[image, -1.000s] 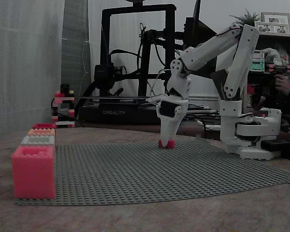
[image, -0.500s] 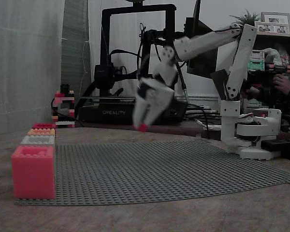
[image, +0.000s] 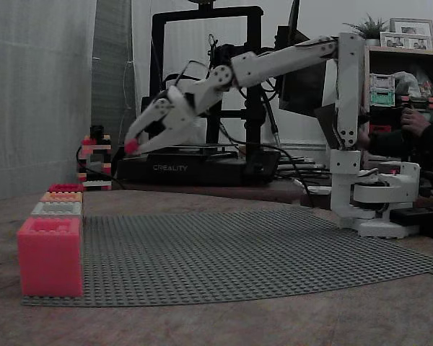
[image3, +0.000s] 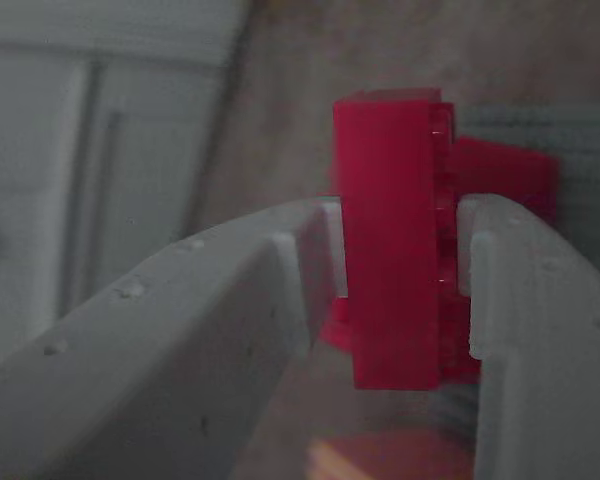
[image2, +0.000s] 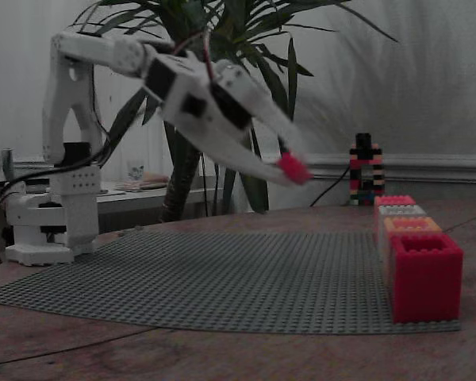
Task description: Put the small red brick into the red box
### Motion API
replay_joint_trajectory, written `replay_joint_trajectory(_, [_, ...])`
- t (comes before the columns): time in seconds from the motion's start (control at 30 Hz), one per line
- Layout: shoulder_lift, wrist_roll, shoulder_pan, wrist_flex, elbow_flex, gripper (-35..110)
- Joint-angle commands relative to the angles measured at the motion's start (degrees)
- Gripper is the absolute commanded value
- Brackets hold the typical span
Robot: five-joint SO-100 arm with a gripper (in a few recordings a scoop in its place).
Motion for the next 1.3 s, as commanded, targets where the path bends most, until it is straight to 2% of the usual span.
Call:
replay_joint_trajectory(0.0, [-2.8, 4.7, -2.5, -8.4, -6.4, 0])
replay_joint_trajectory(0.27, [-16.9, 14.2, -5.3, -9.0, -20.4, 0])
replay_joint_trajectory(0.5, [-26.6, 19.0, -6.4, 4.7, -38.1, 0])
replay_joint_trajectory(1.1, [-40.1, 20.0, -7.9, 16.1, -61.9, 0])
replay_joint_trajectory(1.27, [-40.6, 19.7, -7.9, 16.4, -62.0, 7])
